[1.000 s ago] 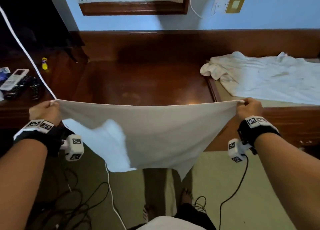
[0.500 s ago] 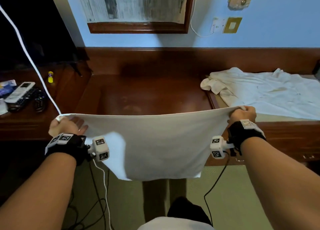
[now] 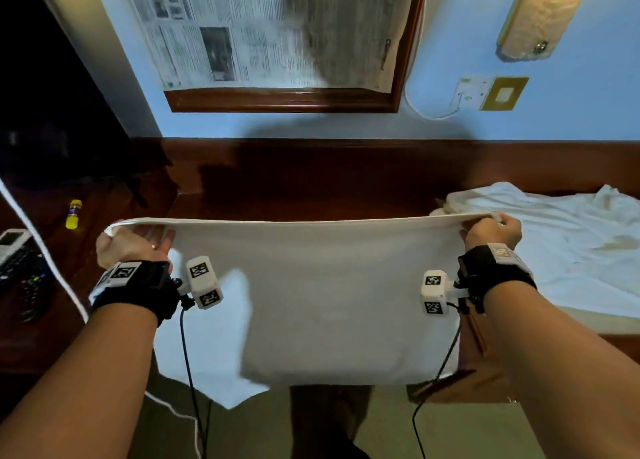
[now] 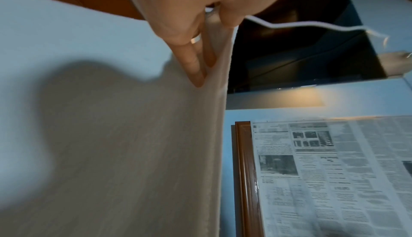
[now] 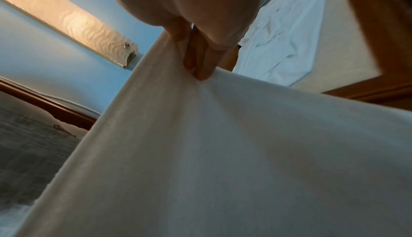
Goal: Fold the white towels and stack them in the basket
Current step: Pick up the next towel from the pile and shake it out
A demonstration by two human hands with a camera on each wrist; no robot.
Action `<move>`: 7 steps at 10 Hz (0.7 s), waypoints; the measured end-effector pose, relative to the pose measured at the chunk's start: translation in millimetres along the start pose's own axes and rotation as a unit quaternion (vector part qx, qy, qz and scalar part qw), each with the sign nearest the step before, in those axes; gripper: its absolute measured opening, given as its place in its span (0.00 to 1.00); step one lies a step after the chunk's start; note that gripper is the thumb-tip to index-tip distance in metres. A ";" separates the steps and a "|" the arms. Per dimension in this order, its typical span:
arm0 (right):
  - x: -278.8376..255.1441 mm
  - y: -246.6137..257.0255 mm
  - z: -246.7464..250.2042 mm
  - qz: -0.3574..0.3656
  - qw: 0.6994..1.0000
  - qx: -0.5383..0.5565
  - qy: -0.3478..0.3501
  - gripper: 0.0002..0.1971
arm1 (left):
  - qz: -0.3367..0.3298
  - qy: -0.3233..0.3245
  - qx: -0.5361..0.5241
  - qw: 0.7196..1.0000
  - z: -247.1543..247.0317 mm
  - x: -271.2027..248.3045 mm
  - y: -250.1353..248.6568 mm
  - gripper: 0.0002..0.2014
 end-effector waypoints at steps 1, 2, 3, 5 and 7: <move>32.1 15.9 -66.4 0.004 1.000 -0.005 0.023 0.12 | 0.015 0.013 -0.047 0.999 -43.7 51.5 14.7 0.23; 69.3 20.0 -125.8 0.002 1.000 0.009 0.029 0.12 | 0.065 0.022 -0.075 0.995 -98.6 110.0 33.0 0.23; 116.7 -12.3 -174.5 0.001 0.997 -0.023 0.077 0.08 | 0.061 0.029 -0.015 0.998 -122.7 153.3 53.1 0.17; 81.3 -130.8 -174.9 0.069 0.881 -0.362 0.298 0.23 | 0.016 0.119 0.491 0.863 -70.9 184.3 162.0 0.26; 14.6 -230.9 -92.0 0.114 0.560 -0.691 0.443 0.38 | 0.016 0.275 0.880 0.386 45.0 152.5 236.9 0.43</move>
Point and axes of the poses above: each hand's wrist, its own x-axis towards the middle knuckle, its own z-axis out of the back of the hand, y = z × x, the point moved 5 cm from there along x, towards the middle knuckle, and after that the axes turned 3 degrees about y, right-handed, at the moved point
